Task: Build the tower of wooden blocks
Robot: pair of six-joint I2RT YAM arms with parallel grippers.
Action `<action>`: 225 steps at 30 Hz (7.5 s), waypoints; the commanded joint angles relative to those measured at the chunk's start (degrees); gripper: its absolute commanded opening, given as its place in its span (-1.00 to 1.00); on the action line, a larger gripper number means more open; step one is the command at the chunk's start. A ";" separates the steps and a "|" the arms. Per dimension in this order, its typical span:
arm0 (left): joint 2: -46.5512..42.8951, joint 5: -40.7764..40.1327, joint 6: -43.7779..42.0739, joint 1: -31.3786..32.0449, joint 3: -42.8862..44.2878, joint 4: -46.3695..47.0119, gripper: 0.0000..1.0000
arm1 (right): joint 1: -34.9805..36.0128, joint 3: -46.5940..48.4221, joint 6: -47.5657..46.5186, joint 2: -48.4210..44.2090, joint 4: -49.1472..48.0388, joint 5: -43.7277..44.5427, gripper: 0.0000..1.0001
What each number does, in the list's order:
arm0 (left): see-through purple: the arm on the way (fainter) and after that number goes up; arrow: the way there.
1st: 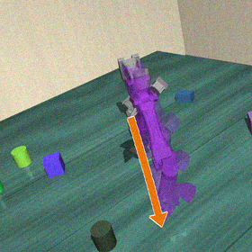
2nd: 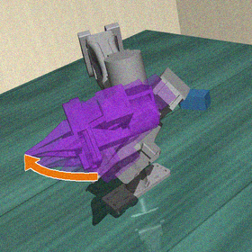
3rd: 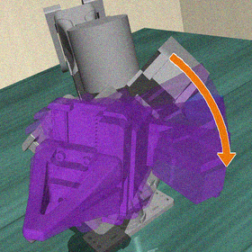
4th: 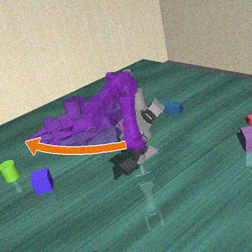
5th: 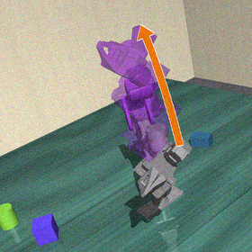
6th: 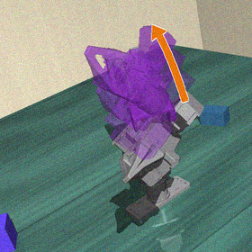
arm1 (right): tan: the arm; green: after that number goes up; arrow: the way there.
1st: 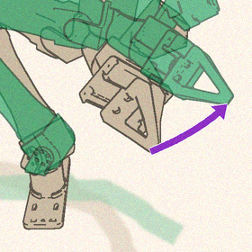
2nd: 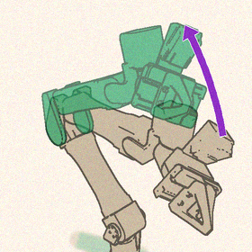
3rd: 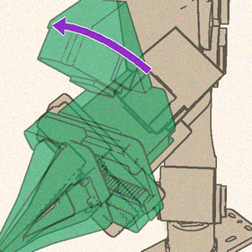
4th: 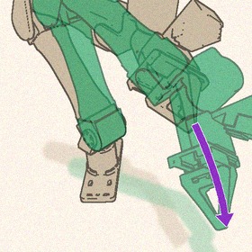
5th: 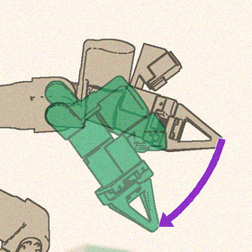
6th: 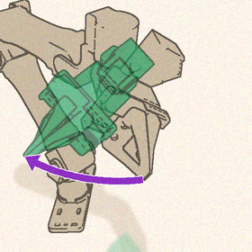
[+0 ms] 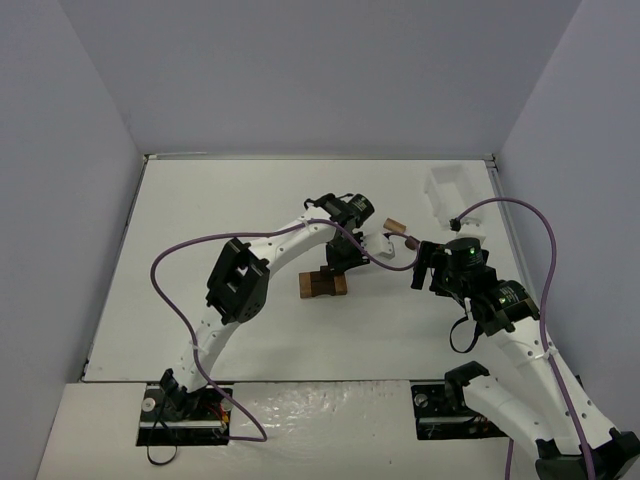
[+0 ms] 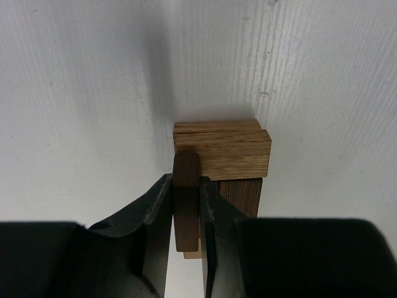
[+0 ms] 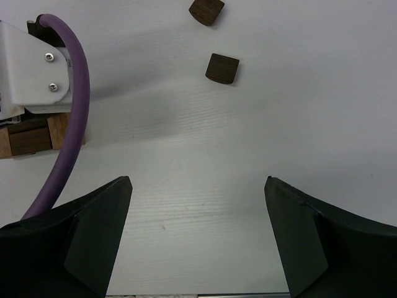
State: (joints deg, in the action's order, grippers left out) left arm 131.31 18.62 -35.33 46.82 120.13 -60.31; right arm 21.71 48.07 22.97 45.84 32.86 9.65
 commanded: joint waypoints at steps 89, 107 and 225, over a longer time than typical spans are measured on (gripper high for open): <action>-2.32 -2.38 4.35 1.16 8.20 -1.56 -0.02 | -0.09 3.30 -0.35 -2.19 -0.78 0.10 0.72; -15.31 -2.23 25.03 -10.22 0.37 18.47 0.26 | -0.09 7.62 -3.36 -1.83 -1.05 -2.20 0.73; -48.02 14.36 71.12 -12.24 -20.68 23.64 -0.02 | 24.36 10.97 -29.89 15.16 -49.98 -22.81 -0.91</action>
State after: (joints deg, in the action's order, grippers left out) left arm 83.25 34.27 34.68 33.50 96.21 -38.83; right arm 45.52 56.82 -6.20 62.06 -13.18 -12.16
